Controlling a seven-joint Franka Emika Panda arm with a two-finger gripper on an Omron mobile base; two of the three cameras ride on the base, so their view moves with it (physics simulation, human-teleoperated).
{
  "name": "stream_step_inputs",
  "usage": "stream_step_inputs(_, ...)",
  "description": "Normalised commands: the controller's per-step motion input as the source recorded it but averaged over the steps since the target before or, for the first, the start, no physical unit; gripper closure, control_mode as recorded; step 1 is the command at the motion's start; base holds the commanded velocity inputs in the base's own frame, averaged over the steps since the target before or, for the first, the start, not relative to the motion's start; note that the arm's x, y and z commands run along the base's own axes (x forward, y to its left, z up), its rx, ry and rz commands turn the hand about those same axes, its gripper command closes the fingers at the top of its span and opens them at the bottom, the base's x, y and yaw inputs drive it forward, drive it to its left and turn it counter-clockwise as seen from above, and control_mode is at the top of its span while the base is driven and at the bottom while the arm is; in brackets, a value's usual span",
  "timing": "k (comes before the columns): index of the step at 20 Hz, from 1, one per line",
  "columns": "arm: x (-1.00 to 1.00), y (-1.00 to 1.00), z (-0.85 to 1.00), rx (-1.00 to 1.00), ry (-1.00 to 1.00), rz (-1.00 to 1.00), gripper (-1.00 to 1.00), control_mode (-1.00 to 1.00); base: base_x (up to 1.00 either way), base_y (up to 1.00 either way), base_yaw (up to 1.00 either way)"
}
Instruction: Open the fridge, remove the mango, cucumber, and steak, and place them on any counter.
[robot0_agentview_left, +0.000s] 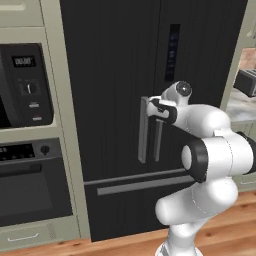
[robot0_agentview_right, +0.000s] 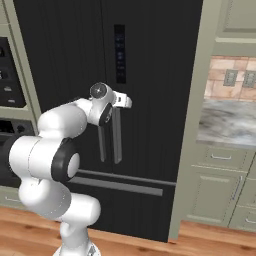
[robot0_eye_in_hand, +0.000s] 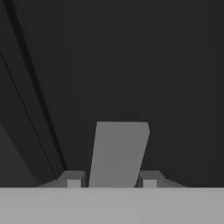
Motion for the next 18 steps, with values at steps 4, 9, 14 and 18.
stream_step_inputs(4,0.2,0.0,-0.18,0.0,0.02,0.0,1.0,-1.0,0.0,0.0,0.0)
stream_step_inputs(9,-0.15,0.0,0.0,0.0,0.0,0.0,1.0,-1.0,0.0,0.0,0.0)
stream_step_inputs(14,-0.85,-0.05,0.0,0.0,0.0,-0.02,1.0,-1.0,0.0,0.0,0.0)
stream_step_inputs(18,-1.0,-0.15,-0.01,0.0,0.0,0.0,1.0,-1.0,0.0,0.0,0.0)
